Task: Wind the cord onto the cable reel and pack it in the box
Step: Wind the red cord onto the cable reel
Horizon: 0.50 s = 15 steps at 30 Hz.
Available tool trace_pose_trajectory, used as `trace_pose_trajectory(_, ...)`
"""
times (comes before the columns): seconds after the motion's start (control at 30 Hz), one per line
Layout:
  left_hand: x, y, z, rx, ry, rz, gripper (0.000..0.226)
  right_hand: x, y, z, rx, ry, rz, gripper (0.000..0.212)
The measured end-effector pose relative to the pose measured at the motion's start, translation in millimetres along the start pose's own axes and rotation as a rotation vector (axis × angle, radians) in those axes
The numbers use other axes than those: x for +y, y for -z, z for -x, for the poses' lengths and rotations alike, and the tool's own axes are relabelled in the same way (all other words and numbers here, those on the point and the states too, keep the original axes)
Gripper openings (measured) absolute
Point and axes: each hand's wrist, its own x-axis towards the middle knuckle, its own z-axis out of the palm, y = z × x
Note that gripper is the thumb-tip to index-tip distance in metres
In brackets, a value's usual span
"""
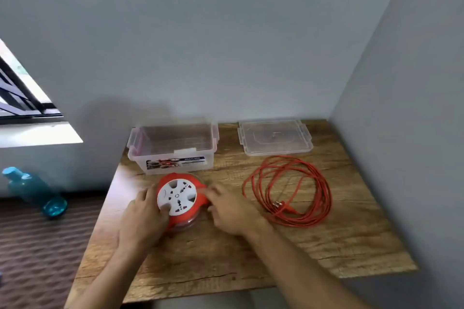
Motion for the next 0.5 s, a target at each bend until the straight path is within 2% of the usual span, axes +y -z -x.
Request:
trace_pose_trajectory(0.07,2,2,-2,-0.003,0.078,0.067,0.055,-18,-3,-11,-0.116,0.066,0.011,0.061)
trace_pose_trajectory(0.17,5,2,-6,-0.062,0.17,0.16,0.061,-43,-4,-34,-0.185,0.003,0.123,0.061)
trace_pose_trajectory(0.3,0,2,-24,-0.123,0.479,0.494,0.073,-56,2,-51,-0.243,-0.043,0.31,0.058)
trace_pose_trajectory(0.4,-10,1,-37,-0.213,0.642,0.769,0.049,-59,6,-57,-0.284,-0.056,0.253,0.056)
trace_pose_trajectory(0.5,-19,0,-38,-0.253,0.685,0.947,0.026,-55,9,-55,-0.333,-0.015,0.238,0.051)
